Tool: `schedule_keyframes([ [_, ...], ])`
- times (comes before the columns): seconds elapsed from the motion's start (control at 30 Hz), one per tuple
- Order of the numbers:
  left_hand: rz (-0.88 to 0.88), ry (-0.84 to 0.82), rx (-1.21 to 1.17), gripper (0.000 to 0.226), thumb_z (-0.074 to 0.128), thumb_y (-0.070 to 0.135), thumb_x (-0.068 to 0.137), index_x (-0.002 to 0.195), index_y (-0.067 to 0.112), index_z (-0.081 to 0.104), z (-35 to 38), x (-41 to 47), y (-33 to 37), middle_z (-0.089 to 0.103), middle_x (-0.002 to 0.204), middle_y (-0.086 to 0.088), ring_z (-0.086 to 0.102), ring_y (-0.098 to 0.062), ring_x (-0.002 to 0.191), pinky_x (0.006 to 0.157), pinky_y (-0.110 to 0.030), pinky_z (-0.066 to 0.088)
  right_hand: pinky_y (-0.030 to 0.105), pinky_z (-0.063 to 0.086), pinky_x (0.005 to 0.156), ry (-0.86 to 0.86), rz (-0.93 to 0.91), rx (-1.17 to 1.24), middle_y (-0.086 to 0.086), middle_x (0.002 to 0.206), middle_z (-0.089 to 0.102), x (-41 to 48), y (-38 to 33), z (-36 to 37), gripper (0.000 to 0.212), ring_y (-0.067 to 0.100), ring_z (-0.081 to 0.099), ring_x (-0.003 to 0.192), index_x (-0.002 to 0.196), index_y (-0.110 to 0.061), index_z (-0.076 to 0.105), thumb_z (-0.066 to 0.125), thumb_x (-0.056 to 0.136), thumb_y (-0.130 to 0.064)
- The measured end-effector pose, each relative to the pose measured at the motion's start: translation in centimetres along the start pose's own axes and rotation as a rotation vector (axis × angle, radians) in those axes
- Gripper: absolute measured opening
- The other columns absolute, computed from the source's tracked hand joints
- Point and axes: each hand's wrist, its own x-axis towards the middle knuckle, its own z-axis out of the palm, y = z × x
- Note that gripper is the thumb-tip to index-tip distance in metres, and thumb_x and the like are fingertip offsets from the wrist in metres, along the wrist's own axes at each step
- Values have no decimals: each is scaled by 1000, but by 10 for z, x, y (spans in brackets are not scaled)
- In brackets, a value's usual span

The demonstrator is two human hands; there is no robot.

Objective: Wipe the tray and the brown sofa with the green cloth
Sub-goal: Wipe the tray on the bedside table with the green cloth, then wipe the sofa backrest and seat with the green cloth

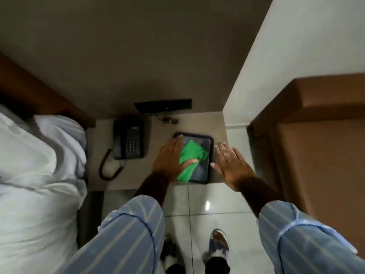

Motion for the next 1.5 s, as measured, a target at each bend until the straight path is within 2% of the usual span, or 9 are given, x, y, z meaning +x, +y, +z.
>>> schedule_keyframes([
  [0.2,-117,-192,98,82,56,59,88,151,16,26,159,14,-40,29,158,-12,30,-34,141,117,-46,30,45,18,138,-93,80,-8,16,180,20,22,43,155,81,30,17,168,170,-4,23,34,110,-58],
  [0.33,-134,-123,181,73,56,55,88,147,19,33,217,23,-60,38,151,-12,42,-37,129,103,-49,41,47,22,137,-131,102,-28,21,179,17,28,54,215,100,34,18,167,168,2,25,19,101,-73],
  [0.43,-143,-109,253,69,61,43,87,144,14,35,231,38,-62,41,143,-16,47,-39,117,95,-50,49,49,20,138,-138,117,-25,22,179,13,30,54,238,106,35,14,168,168,3,23,12,98,-76],
  [0.57,-188,-219,156,57,63,7,81,133,4,41,223,63,-60,45,136,-24,49,-47,116,95,-56,50,46,14,139,-176,119,20,17,181,5,36,58,237,103,30,6,169,171,-2,14,11,98,-74],
  [0.7,-226,-191,63,47,58,11,86,130,2,46,189,72,-40,48,132,-26,55,-48,110,91,-51,49,44,13,139,-145,145,72,14,182,8,28,62,207,92,27,6,169,171,-4,14,23,106,-68],
  [0.93,-109,-125,-36,38,58,18,90,123,2,50,85,55,61,52,127,-24,55,-43,113,94,-48,47,43,-1,139,-100,277,168,10,181,-12,-26,58,108,86,23,-11,169,172,-8,0,16,109,-64],
  [1.13,114,-85,-89,30,59,17,87,112,2,55,12,19,179,58,115,-22,55,-39,106,89,-44,45,44,-2,138,-14,419,252,11,182,-9,-121,57,36,83,23,-9,169,172,-7,3,17,111,-61],
  [1.33,342,-65,-97,40,60,14,85,122,4,53,2,-32,295,60,115,-21,59,-39,102,87,-44,50,44,3,138,100,569,332,11,182,-3,-228,94,7,81,23,-3,170,172,-8,7,19,111,-60],
  [1.5,516,-126,-150,31,59,18,87,116,7,54,23,-61,428,59,109,-16,60,-34,97,86,-43,54,44,4,137,194,784,362,10,182,1,-335,184,4,80,23,1,170,172,-8,11,25,112,-58],
])
